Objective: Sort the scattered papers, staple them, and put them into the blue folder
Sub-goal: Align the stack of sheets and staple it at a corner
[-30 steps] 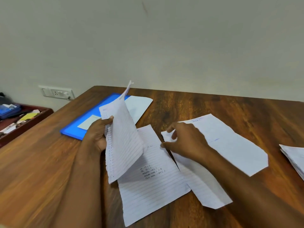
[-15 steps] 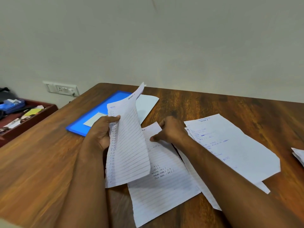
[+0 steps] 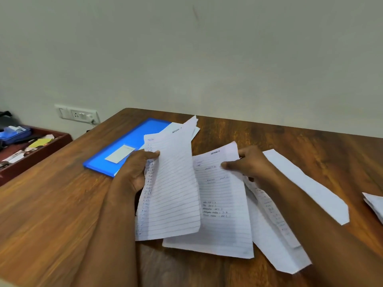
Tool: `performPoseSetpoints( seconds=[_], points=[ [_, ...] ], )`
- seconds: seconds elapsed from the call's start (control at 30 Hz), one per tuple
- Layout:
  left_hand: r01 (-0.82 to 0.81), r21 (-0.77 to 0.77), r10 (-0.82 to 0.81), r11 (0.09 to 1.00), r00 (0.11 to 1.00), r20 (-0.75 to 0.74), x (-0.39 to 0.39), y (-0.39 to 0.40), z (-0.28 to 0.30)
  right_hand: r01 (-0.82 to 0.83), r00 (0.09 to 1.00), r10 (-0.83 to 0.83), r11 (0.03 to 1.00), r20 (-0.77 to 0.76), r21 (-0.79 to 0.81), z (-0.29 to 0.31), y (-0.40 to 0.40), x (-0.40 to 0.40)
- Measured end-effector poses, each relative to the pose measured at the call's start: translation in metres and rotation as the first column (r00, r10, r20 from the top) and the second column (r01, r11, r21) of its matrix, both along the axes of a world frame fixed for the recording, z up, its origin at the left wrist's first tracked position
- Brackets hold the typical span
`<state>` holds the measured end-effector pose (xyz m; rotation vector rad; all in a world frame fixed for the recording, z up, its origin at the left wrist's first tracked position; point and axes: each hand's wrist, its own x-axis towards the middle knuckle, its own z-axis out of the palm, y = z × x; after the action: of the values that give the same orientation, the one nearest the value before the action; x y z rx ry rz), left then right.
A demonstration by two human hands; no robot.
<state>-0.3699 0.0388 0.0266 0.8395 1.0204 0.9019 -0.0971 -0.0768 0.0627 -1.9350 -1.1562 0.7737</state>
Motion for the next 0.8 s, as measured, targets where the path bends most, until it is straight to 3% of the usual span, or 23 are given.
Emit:
performPoseSetpoints(
  seconds=[0.3, 0.43, 0.8],
  points=[
    [0.095, 0.069, -0.081, 0.993, 0.979, -0.186, 0.024, -0.008, 0.003, 0.068, 0.991, -0.064, 0.997, -0.119, 0.027, 0.002, -0.044, 0.049],
    [0.148, 0.129, -0.109, 0.981, 0.957, -0.27, 0.04, -0.017, 0.006, 0.111, 0.93, -0.066, 0.988, -0.363, 0.107, -0.009, -0.058, 0.056],
    [0.228, 0.237, -0.153, 0.944, 0.942, -0.299, 0.065, -0.025, -0.003, 0.148, 0.828, -0.044, 0.979, -0.559, 0.143, -0.023, -0.059, 0.074]
  ],
)
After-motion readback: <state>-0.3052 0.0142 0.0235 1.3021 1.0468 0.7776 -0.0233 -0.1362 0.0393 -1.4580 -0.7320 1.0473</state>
